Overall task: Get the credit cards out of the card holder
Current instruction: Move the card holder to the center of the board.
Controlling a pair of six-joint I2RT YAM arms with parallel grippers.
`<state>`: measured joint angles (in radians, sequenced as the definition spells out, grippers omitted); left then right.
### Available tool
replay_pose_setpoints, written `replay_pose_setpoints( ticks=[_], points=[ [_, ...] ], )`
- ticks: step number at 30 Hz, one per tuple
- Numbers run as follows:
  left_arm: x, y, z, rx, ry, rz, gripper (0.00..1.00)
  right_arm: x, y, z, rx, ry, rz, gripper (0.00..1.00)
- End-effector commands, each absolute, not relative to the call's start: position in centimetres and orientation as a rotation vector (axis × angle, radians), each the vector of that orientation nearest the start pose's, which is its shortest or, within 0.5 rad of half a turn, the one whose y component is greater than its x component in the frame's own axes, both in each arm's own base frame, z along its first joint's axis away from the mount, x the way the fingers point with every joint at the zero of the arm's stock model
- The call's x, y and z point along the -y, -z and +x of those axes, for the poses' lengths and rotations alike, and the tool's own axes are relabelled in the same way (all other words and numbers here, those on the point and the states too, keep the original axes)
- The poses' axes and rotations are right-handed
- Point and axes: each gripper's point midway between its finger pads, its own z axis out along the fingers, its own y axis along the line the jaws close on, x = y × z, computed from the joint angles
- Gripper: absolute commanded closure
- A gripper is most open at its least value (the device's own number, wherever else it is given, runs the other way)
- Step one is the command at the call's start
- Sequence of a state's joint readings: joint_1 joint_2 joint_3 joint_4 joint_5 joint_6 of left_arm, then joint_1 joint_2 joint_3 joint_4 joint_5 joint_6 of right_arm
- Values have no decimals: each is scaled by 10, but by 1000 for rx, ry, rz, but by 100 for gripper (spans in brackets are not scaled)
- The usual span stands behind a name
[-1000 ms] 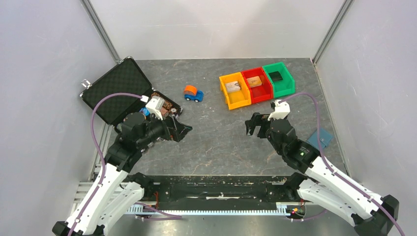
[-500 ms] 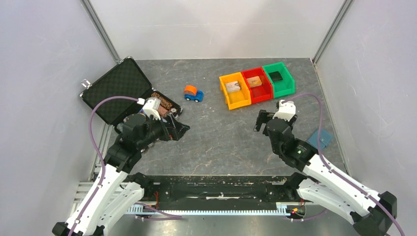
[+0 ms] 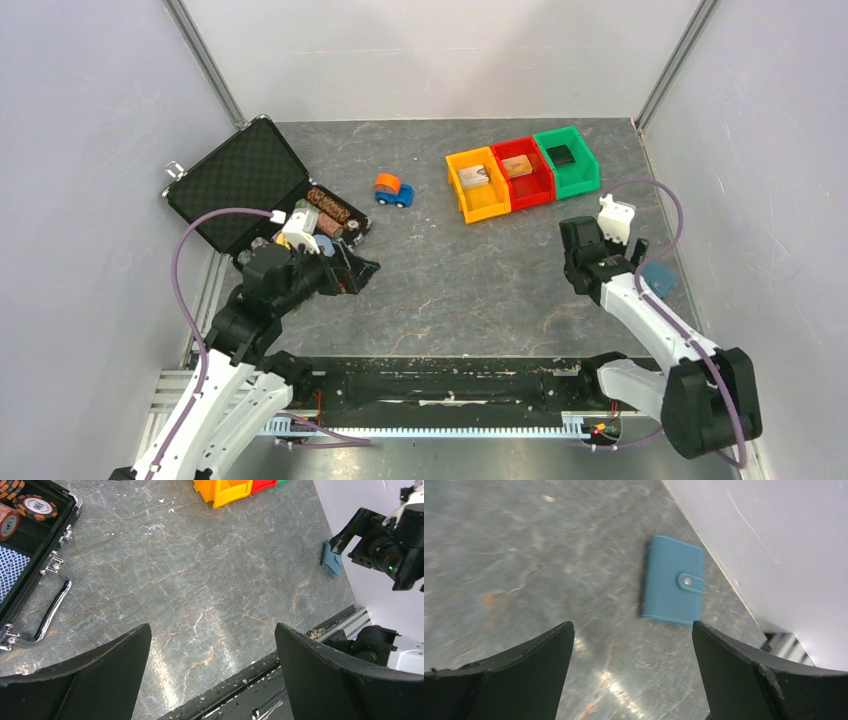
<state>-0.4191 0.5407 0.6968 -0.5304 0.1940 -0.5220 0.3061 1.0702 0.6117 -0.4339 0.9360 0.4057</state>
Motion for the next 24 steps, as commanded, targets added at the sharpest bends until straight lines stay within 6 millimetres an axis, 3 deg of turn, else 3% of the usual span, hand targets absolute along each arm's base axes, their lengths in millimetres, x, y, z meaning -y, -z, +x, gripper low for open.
replay_pose_setpoints(
  ticks=[1,5,9,15,24],
  points=[
    [152,-229,194,-2007,834,74,0,87,-112,254,-2103,852,591,8],
    [150,-224,198,-2028,802,69,0,110,-102,261,-2113,906,667,8],
    [151,-220,200,-2053,794,68,0,121,-90,272,-2149,932,710,10],
    [145,-222,201,-2030,768,49,0,130,-68,282,-2196,894,780,13],
    [147,-227,200,-1999,786,60,0,135,-35,276,-2281,827,855,26]
  ],
)
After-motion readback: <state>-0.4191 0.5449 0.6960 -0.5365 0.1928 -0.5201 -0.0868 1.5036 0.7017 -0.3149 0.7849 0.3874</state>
